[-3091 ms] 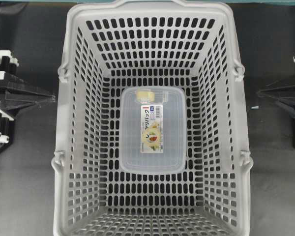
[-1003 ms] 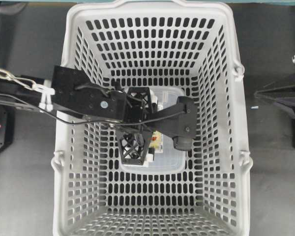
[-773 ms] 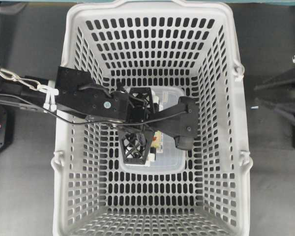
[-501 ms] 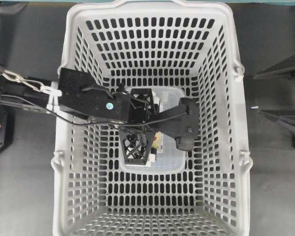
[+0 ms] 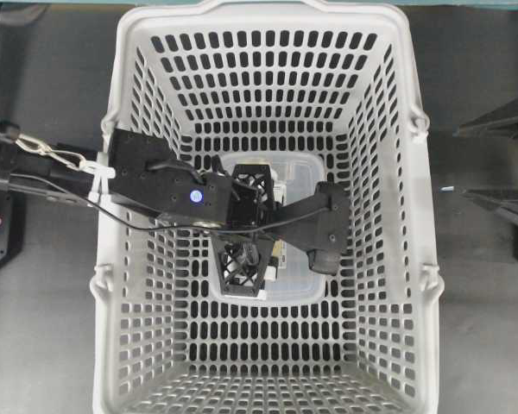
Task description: Pick up the cellophane tape from the shopping basket with the left arm.
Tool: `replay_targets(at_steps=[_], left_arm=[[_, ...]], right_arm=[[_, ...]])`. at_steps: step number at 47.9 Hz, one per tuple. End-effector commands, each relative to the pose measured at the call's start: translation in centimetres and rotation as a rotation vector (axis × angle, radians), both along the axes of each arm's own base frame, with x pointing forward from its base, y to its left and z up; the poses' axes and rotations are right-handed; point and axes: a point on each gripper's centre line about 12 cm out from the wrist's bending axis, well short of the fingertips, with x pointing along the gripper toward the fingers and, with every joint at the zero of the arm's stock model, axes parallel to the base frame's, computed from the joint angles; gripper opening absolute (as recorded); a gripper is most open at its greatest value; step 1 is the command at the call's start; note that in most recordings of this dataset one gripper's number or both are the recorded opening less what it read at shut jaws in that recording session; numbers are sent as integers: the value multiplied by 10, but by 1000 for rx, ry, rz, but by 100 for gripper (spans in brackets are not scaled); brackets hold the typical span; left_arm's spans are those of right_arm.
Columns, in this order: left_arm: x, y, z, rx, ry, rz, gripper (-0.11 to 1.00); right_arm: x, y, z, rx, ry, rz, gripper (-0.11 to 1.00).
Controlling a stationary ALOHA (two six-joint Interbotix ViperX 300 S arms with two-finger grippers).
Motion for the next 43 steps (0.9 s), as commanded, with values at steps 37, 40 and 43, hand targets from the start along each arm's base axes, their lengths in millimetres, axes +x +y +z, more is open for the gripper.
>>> replay_targets(at_steps=[37, 40, 43], left_arm=[[-11, -3, 197, -1, -103, -2, 50], [-9, -3, 201, -2, -102, 0, 50], [-8, -3, 200, -1, -95, 0, 50]], right_arm=[[1, 1, 6, 5, -20, 4, 80], [1, 1, 6, 5, -20, 4, 80], [1, 1, 6, 5, -20, 4, 80]])
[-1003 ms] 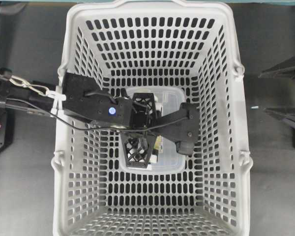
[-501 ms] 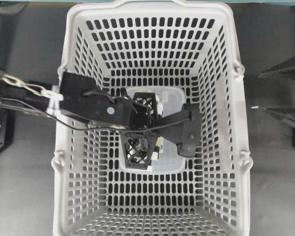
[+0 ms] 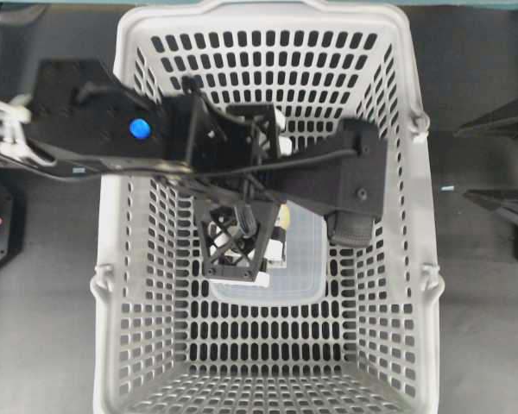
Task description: Pick up the cellophane tape from the shopping basket with the left arm.
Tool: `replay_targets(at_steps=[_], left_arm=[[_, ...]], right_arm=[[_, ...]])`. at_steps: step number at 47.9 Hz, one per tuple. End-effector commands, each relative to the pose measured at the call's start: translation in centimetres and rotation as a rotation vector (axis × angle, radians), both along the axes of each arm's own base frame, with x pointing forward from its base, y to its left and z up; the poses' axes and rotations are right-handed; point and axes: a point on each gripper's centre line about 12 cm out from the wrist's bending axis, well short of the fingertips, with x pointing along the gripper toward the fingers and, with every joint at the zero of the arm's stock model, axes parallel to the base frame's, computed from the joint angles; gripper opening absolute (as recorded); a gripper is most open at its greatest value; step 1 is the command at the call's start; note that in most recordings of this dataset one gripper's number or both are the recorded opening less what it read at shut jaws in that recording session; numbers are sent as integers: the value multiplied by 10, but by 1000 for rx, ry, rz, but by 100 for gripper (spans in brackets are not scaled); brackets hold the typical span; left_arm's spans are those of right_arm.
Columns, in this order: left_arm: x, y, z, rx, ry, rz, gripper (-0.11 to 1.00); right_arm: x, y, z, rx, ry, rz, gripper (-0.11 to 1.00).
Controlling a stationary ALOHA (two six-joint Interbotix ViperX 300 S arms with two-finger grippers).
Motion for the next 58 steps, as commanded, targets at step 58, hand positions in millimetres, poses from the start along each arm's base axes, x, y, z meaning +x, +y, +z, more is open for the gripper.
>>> replay_targets(at_steps=[58], left_arm=[[4, 2, 2, 5, 1, 0, 50]], right_arm=[[1, 0, 5, 8, -18, 2, 80]])
